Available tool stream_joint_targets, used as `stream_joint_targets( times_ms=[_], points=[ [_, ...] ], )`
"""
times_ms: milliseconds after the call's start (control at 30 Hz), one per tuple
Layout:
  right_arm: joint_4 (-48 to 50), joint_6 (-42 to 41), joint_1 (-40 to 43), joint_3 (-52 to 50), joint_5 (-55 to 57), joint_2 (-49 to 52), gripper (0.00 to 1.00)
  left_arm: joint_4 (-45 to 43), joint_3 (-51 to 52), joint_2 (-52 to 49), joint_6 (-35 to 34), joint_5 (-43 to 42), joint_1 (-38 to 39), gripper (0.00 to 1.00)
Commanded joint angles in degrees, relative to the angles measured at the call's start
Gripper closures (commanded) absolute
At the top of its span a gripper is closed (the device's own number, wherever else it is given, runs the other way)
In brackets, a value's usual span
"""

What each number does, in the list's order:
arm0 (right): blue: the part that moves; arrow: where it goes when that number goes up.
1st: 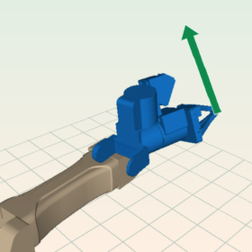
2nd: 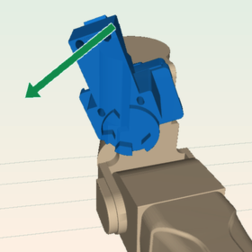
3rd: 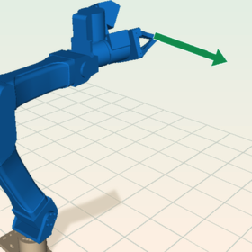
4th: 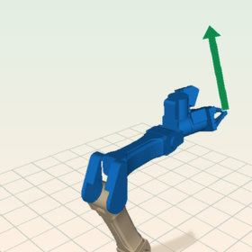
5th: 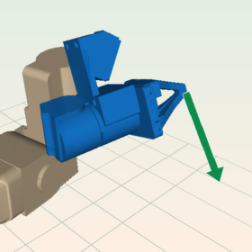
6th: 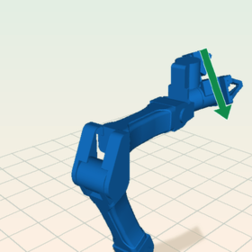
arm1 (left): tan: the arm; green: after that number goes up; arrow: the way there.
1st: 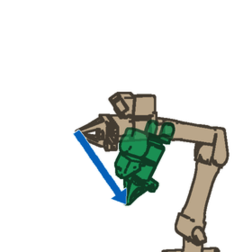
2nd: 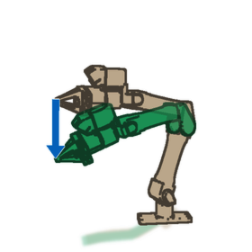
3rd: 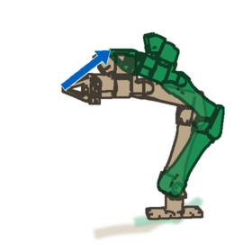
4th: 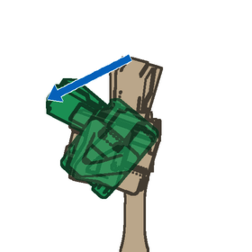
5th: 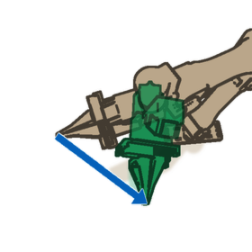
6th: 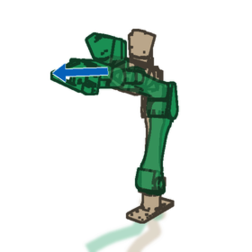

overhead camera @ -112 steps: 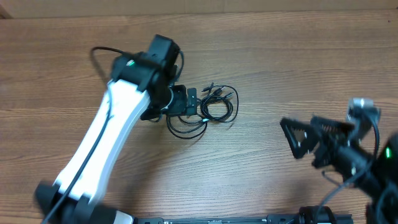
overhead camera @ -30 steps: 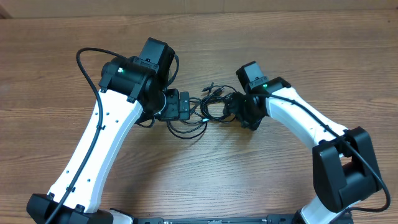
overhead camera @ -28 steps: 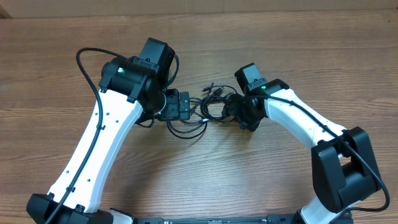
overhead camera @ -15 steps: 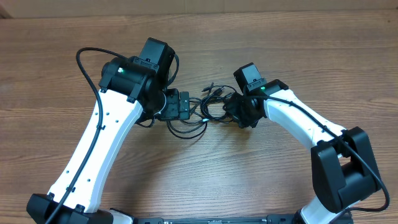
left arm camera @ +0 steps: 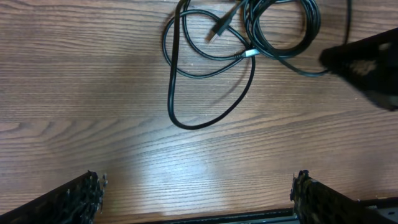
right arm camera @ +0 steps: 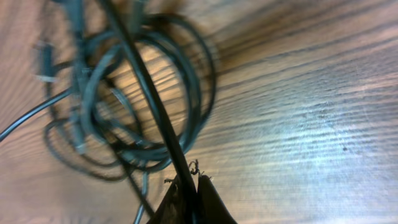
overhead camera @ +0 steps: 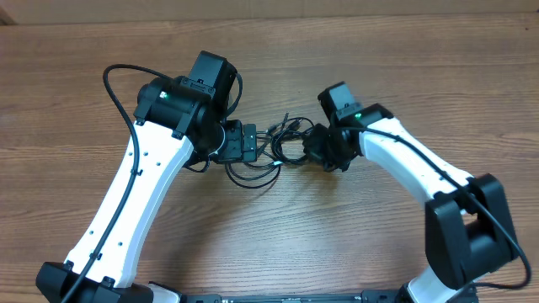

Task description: Untangle cables

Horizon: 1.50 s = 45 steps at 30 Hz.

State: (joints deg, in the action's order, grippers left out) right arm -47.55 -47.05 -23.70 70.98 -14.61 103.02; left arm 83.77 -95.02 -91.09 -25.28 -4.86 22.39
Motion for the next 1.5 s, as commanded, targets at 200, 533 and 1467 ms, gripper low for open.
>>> stream_joint_targets(
  times_ms=[200, 533, 1467],
  points=[
    [-7.5, 18.1, 1.9, 23.8, -0.7, -16.2, 0.96, 0.0, -0.3, -0.4, 0.4, 0.6, 0.1, 0.0],
    [-9.4, 20.2, 1.9, 29.9, -0.7, -24.0, 0.96, 0.0, -0.3, -0.4, 0.4, 0.6, 0.1, 0.0],
    [-26.1, 11.7, 1.9, 29.0, 17.3, -11.9, 0.96, 0.0, -0.3, -0.4, 0.4, 0.6, 0.1, 0.0]
  ],
)
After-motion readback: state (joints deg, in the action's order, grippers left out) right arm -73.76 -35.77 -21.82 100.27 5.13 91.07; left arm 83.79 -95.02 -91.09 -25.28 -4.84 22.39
